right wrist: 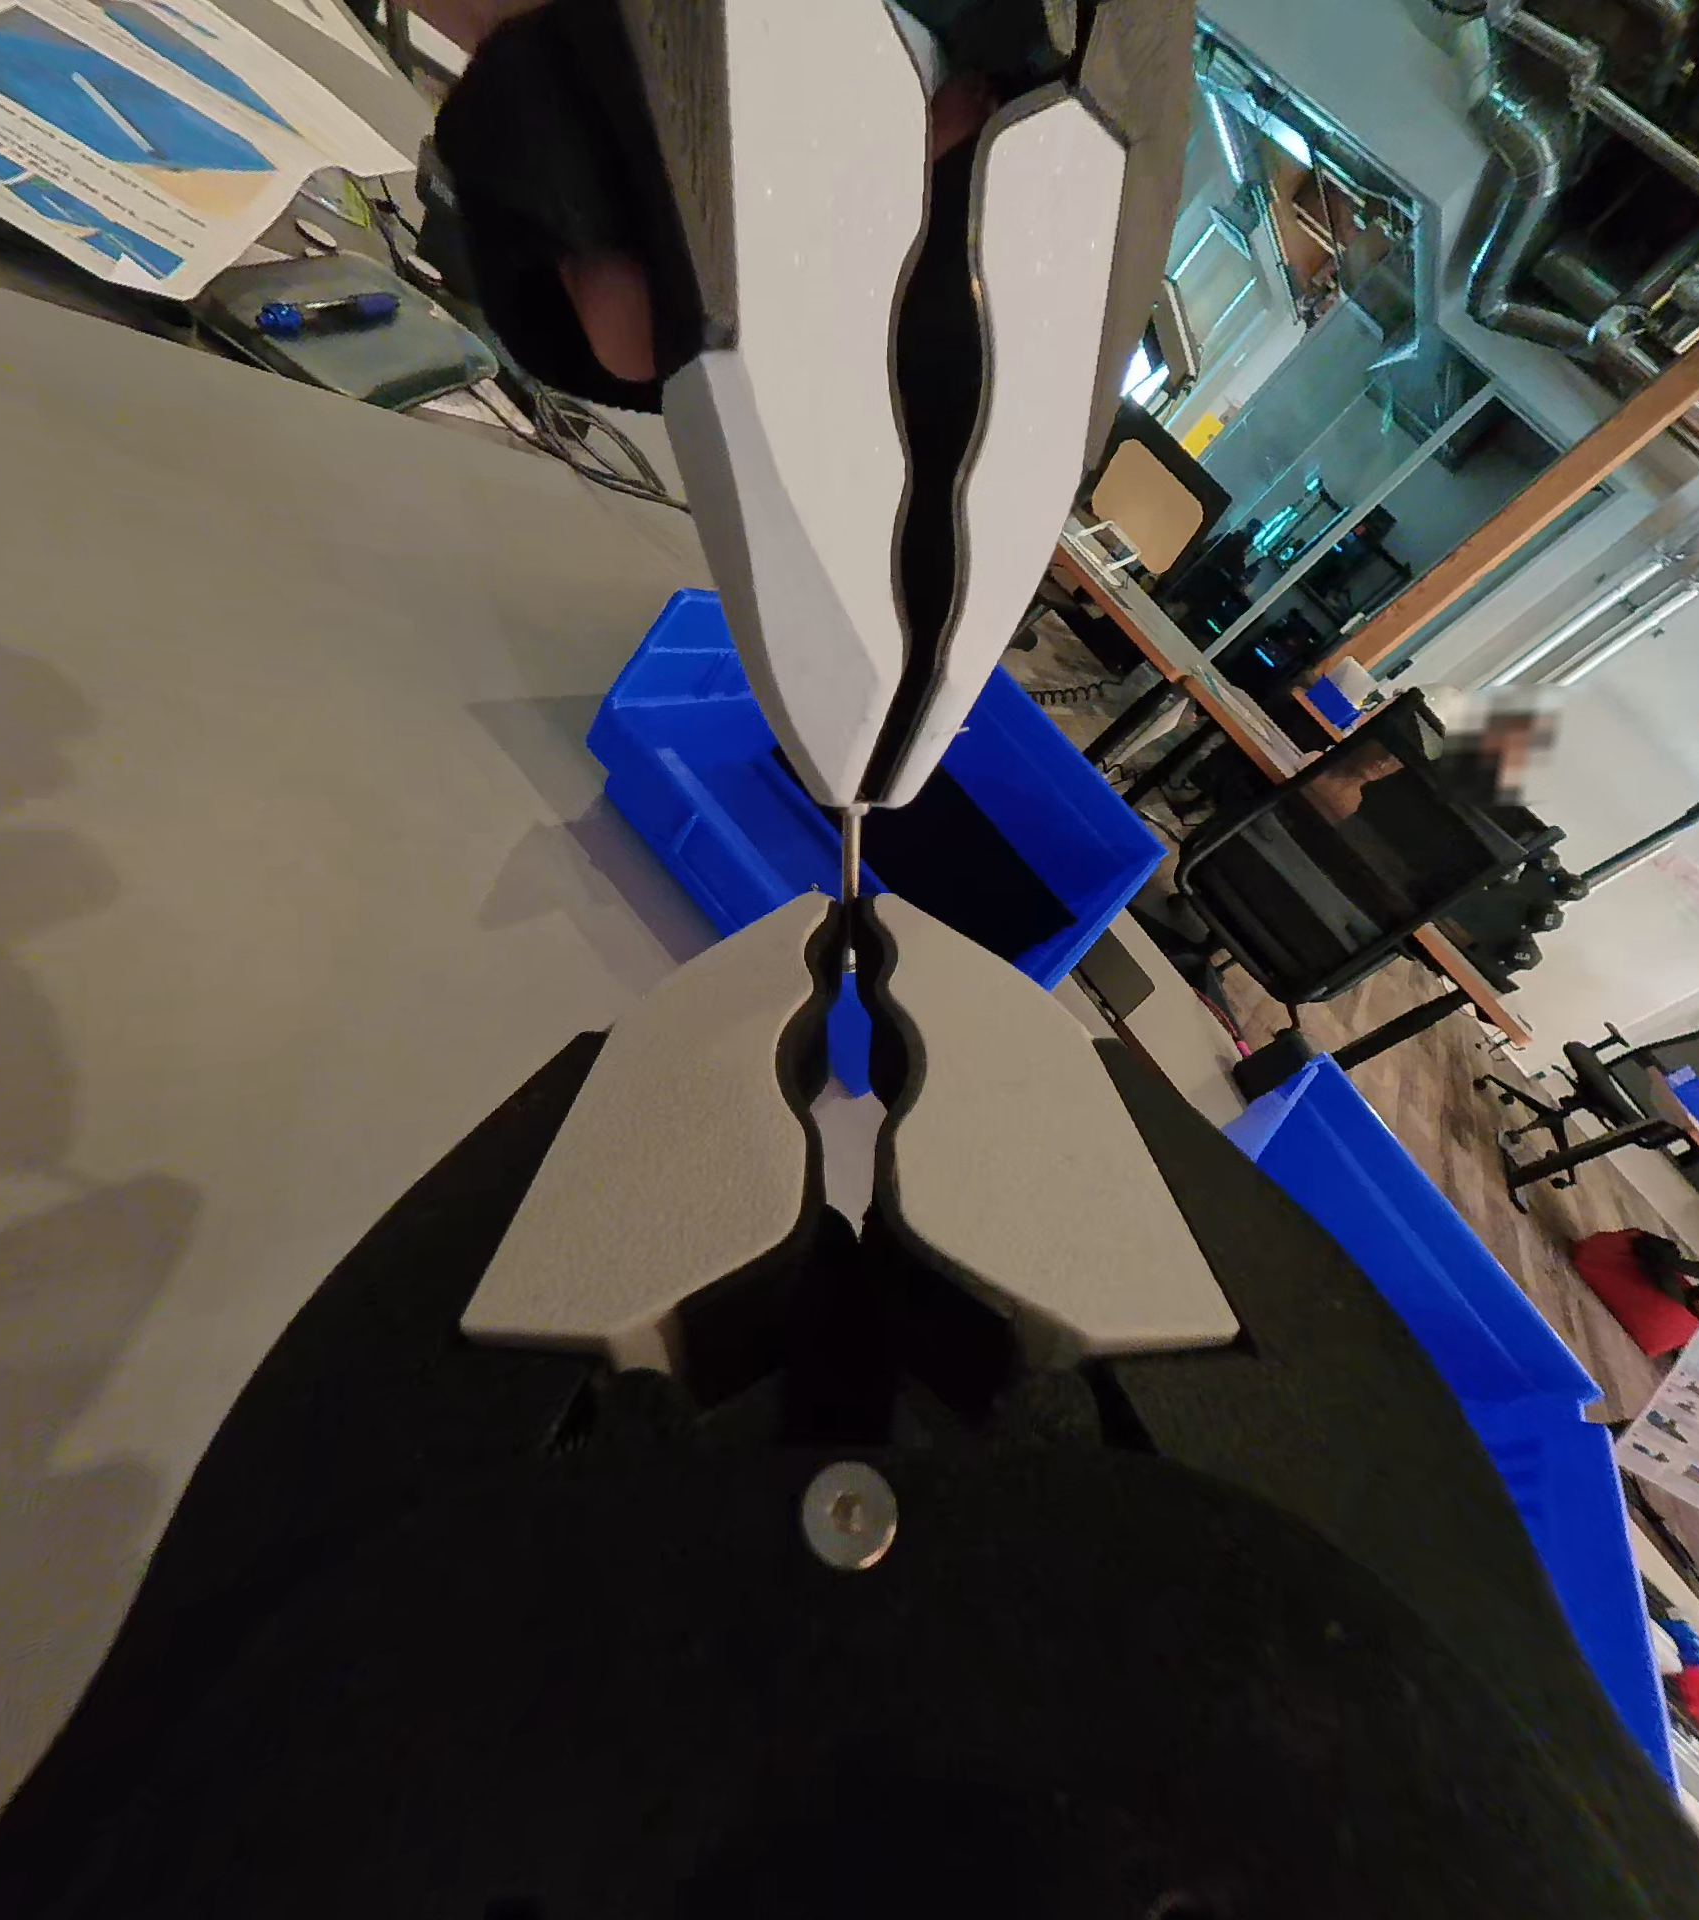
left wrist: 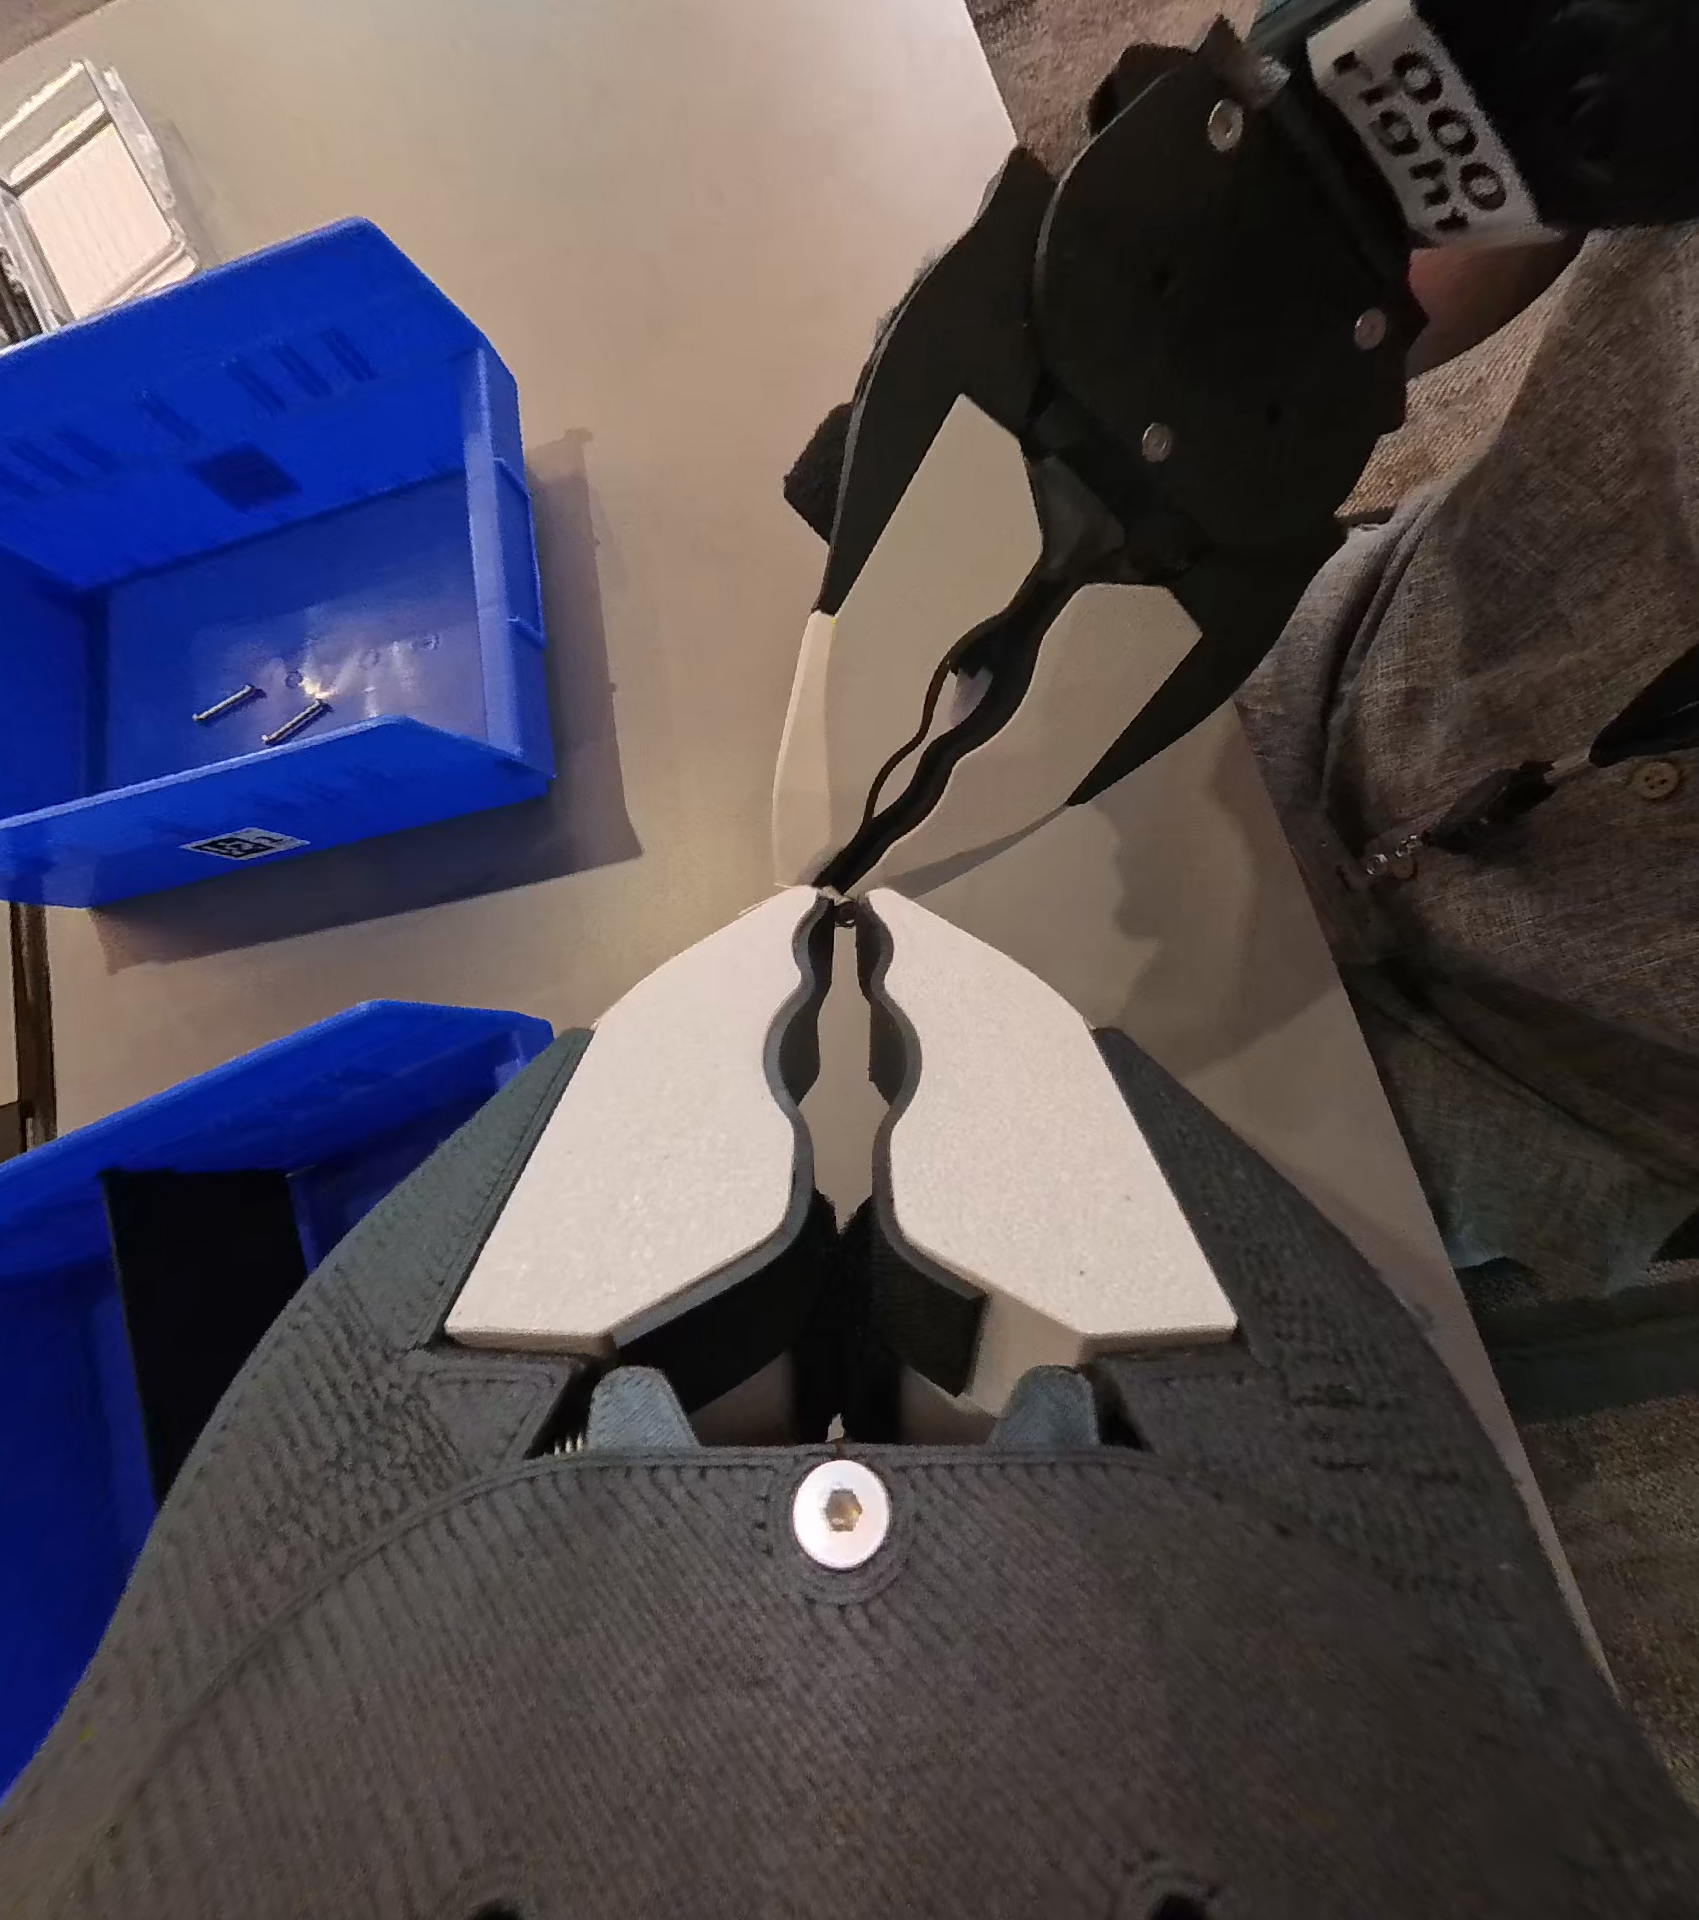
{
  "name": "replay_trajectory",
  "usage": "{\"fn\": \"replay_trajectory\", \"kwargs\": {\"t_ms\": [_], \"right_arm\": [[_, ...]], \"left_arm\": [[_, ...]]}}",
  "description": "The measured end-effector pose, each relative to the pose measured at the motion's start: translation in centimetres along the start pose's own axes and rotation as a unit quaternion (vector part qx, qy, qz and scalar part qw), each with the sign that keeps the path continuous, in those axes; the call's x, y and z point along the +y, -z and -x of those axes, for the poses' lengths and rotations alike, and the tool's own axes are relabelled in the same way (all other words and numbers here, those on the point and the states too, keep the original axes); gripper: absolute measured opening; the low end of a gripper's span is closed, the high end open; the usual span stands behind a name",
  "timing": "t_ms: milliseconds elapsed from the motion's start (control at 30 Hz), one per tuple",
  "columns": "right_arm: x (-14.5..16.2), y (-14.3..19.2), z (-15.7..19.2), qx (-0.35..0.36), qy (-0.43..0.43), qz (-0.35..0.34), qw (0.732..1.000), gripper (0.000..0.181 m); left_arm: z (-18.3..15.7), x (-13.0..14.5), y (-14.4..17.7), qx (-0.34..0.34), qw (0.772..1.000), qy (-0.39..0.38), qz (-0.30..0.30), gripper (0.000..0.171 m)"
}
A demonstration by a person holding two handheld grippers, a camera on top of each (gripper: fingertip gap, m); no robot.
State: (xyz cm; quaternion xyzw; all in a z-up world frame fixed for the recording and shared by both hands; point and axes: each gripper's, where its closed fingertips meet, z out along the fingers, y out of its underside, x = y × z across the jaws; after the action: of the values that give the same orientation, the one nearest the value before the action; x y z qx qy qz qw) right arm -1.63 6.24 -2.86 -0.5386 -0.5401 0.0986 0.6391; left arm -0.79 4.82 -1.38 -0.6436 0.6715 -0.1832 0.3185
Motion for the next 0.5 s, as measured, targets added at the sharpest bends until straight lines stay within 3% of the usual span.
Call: {"fn": "replay_trajectory", "kwargs": {"t_ms": [300,500], "right_arm": [[0.2,-0.2,0.5,-0.016,-0.005,0.002,1.0,0.002],[-0.1,0.1,1.9,-0.119,-0.04,-0.029,0.992,0.002]], "left_arm": [[-0.3,0.5,-0.3,0.012,1.0,-0.015,0.012,0.004],[-1.4,0.8,-0.3,0.051,0.996,-0.063,0.025,0.004]]}}
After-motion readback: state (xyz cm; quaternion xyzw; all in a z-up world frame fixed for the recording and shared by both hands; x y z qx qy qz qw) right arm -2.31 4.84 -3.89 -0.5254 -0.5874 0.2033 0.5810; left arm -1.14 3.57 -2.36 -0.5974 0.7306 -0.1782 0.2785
